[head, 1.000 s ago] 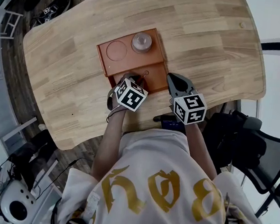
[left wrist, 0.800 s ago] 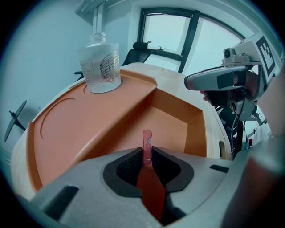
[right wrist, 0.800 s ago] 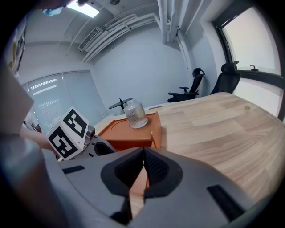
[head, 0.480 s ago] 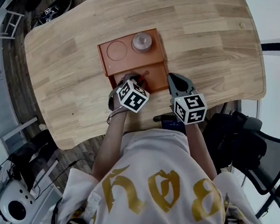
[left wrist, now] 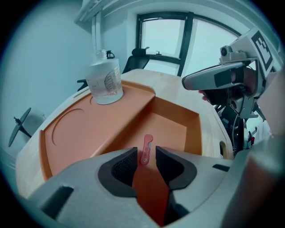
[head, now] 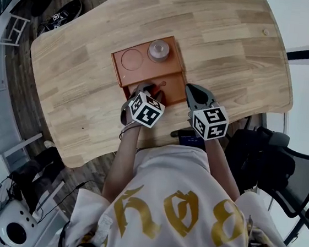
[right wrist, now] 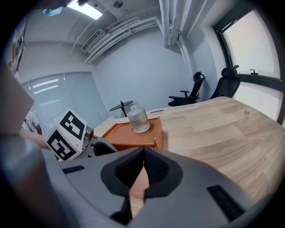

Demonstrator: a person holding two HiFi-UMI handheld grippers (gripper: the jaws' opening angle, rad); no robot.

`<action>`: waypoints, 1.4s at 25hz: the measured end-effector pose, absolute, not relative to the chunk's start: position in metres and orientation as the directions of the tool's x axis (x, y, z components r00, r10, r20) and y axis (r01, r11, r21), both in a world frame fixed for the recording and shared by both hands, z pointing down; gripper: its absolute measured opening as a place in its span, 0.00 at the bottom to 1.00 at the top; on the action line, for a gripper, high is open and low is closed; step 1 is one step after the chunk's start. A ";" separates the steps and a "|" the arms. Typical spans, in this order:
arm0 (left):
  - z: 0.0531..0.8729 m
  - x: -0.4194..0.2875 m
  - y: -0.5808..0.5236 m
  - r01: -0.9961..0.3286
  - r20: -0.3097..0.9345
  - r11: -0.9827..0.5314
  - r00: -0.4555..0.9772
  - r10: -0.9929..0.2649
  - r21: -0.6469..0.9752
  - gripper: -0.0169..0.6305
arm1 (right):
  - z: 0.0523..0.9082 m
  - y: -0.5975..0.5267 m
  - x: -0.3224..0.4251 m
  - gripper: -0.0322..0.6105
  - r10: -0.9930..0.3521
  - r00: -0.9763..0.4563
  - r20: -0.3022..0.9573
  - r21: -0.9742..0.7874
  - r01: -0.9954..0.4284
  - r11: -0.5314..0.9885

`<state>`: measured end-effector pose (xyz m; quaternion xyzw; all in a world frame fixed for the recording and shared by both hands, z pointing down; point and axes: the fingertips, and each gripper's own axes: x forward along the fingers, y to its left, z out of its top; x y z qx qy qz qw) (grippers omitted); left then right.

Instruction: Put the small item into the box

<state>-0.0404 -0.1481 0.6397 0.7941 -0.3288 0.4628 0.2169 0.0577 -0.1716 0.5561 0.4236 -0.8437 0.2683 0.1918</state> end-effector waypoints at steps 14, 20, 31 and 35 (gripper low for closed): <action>0.578 -0.067 -0.149 -0.791 0.774 -0.611 0.361 -0.520 -0.041 0.06 | 0.522 -0.164 0.033 0.07 -0.636 -0.597 0.489 -0.243 -0.793 0.558; 0.544 -0.080 -0.142 -0.823 0.703 -0.565 0.365 -0.611 -0.063 0.04 | 0.505 -0.152 0.027 0.07 -0.658 -0.598 0.457 -0.214 -0.793 0.571; 0.471 -0.102 -0.129 -0.892 0.460 -0.425 0.445 -0.768 0.153 0.04 | 0.467 -0.134 0.012 0.07 -0.698 -0.614 0.370 -0.172 -0.783 0.598; 0.449 -0.109 -0.119 -0.906 0.384 -0.398 0.421 -0.822 0.143 0.04 | 0.451 -0.124 0.008 0.07 -0.708 -0.621 0.337 -0.149 -0.778 0.611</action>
